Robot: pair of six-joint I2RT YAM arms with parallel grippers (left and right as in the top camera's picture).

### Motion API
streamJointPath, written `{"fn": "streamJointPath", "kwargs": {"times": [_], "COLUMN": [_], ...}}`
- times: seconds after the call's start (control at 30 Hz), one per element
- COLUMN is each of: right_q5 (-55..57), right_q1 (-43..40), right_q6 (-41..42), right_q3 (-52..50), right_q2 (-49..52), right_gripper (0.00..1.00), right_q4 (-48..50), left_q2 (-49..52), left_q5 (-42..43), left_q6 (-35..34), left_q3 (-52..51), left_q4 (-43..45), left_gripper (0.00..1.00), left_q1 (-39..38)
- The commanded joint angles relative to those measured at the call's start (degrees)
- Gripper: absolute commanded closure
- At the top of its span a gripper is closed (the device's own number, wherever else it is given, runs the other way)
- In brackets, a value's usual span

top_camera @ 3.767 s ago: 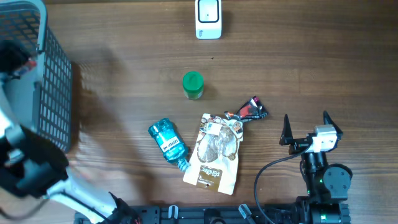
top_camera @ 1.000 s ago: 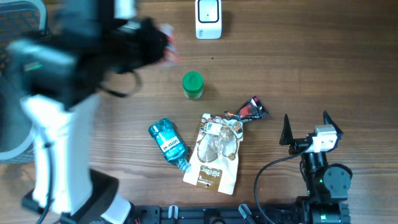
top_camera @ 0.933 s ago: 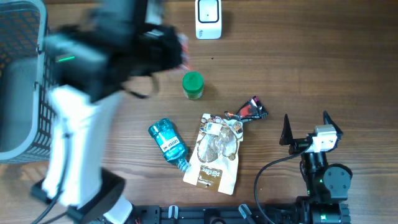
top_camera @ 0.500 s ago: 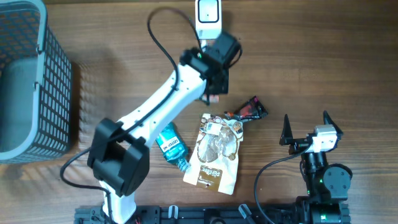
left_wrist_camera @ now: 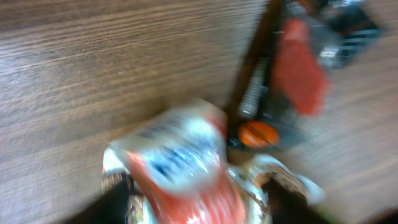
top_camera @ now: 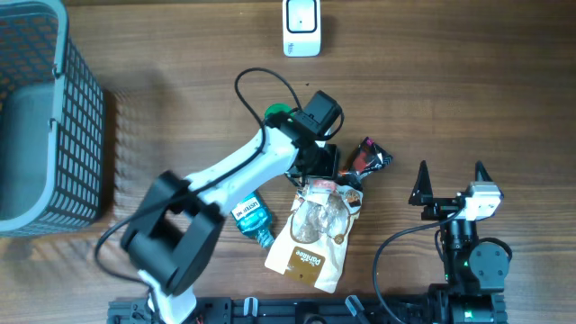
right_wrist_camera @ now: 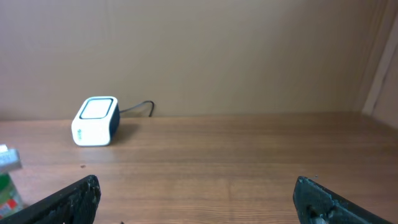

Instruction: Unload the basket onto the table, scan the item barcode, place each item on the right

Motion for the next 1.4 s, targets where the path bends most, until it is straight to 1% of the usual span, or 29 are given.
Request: {"fn": "streamJointPath", "kwargs": {"times": [0.0, 0.07, 0.17, 0.23, 0.3, 0.33, 0.43, 0.5, 0.6, 0.63, 0.67, 0.7, 0.73, 0.77, 0.8, 0.87, 0.93, 1.0, 1.1, 1.23, 1.37], "right_q5": [-3.21, -3.21, -3.1, -1.44, -1.9, -5.29, -14.93, -24.13, -33.05, -32.68, -32.79, -32.76, -31.76, -30.42, -30.42, -28.48, -19.74, -15.63, -13.57, -11.43, -9.42], "right_q1": [0.24, 0.24, 0.24, 0.24, 0.24, 0.24, 0.24, 0.24, 0.24, 0.24, 0.24, 0.31, 0.42, 1.68, 3.34, 7.8, 16.5, 21.49, 27.98, 31.17, 31.74], "right_q6": [2.89, 3.15, 4.66, 8.28, 13.79, 16.81, 16.63, 16.41, 16.0, 17.29, 19.5, 19.45, 21.05, 26.8, 29.31, 35.32, 46.9, 54.42, 67.71, 80.52, 86.6], "right_q3": [5.6, 9.07, 17.84, 25.77, 34.38, 42.12, 55.23, 64.13, 66.07, 65.9, 65.57, 65.48, 65.51, 65.51, 65.57, 65.81, 66.75, 67.12, 67.12, 67.12, 67.12], "right_q2": [-0.2, 0.04, 2.16, 5.35, 10.54, 16.9, 29.94, 41.05, 49.86, 53.07, 56.54, 59.56, 63.6, 70.53, 74.25, 79.58, 84.13, 85.48, 86.33, 86.93, 89.2], "right_gripper": [0.0, 0.0, 0.0, 0.0, 0.0, 0.0, 0.0, 0.0, 0.0, 0.0, 0.0, 0.17, 0.2, 0.07, 0.0, 0.0, 0.0, 0.0, 0.0, 0.0, 0.0], "right_q4": [-0.92, -4.79, -15.34, -24.02, -33.05, -40.04, -51.32, -59.32, -60.94, -62.14, -60.67, -59.47, -59.36, -60.11, -59.76, -57.86, -56.63, -56.7, -56.7, -56.74, -53.18], "left_q2": [-10.4, -14.84, -20.48, -24.33, -28.35, -32.28, -37.73, -41.05, -42.38, -42.36, -42.14, -41.7, -41.18, -40.41, -39.54, -38.58, -36.92, -35.85, -34.1, -31.3, -28.39], "left_q5": [-5.42, -9.66, -10.32, -10.32, -10.32, -10.32, -10.19, -9.86, -9.86, -9.92, -9.9, -9.88, -9.86, -9.84, -9.84, -9.86, -9.92, -10.56, -11.74, -11.8, -11.76], "left_q6": [1.18, 1.22, 2.45, 2.43, 1.97, 1.99, 1.97, 2.01, 2.56, 2.73, 2.89, 2.86, 2.84, 2.8, 2.62, 2.64, 2.69, 2.67, 2.62, 2.19, 2.16], "left_q3": [4.07, 7.69, 14.19, 17.94, 20.39, 20.87, 20.87, 20.87, 20.87, 20.87, 20.87, 20.87, 20.87, 20.87, 20.87, 20.87, 20.87, 20.87, 20.87, 20.87, 20.87], "left_q4": [-1.81, -3.58, -5.18, -5.9, -6.29, -6.29, -8.52, -12.52, -17.51, -18.71, -19.78, -20.44, -20.61, -20.55, -20.55, -20.68, -20.83, -20.83, -19.96, -18.69, -18.75], "left_gripper": [0.0, 0.0, 0.0, 0.0, 0.0, 0.0, 0.0, 0.0, 0.0, 0.0, 0.0, 0.0, 0.0, 0.0, 0.0, 0.0, 0.0, 0.0, 0.0, 0.0, 0.0], "left_q1": [0.68, 1.55, 3.76, 6.75, 11.3, 16.31, 25.55, 32.61, 37.18, 38.16, 39.36, 40.65, 41.72, 42.77, 43.41, 43.5, 43.5, 43.56, 44.04, 45.31, 45.38]}}
